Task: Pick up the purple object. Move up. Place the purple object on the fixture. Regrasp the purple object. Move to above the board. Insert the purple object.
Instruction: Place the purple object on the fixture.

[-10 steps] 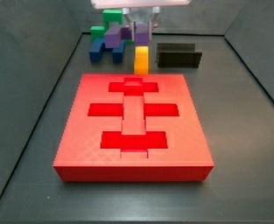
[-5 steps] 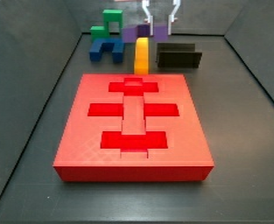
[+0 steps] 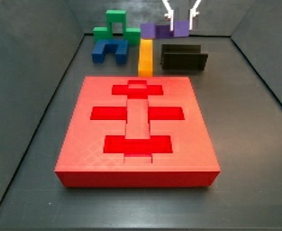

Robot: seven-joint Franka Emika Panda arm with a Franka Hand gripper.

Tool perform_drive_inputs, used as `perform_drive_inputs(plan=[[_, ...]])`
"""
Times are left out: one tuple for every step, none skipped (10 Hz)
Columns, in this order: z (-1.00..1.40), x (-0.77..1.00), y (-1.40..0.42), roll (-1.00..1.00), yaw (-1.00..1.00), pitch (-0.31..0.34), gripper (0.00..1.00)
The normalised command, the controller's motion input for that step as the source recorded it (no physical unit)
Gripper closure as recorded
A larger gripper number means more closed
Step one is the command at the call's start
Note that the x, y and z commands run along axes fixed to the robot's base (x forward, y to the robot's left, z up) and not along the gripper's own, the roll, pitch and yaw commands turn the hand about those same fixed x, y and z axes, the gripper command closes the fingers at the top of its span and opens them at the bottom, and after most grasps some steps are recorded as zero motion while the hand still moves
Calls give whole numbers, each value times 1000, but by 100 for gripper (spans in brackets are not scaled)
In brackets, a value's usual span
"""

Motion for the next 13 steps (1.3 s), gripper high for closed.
perform_drive_inputs(plan=[[140, 920, 274, -631, -60, -6, 100], [94, 903, 377, -586, -17, 0, 100], [31, 917, 457, -469, 0, 0, 100], [0, 991, 437, -297, 0, 20, 100], [-80, 997, 409, -91, 0, 223, 100], [-126, 1000, 317, -34, -6, 277, 100], [-149, 1000, 254, 0, -29, 323, 100], [-177, 994, 209, 0, 0, 414, 100], [-117, 917, 186, 0, 0, 586, 100], [-149, 900, 169, 0, 0, 623, 100], [-160, 909, 109, 0, 0, 617, 100], [-126, 934, 66, -20, 0, 563, 100], [-200, 991, 9, -134, 0, 409, 100]])
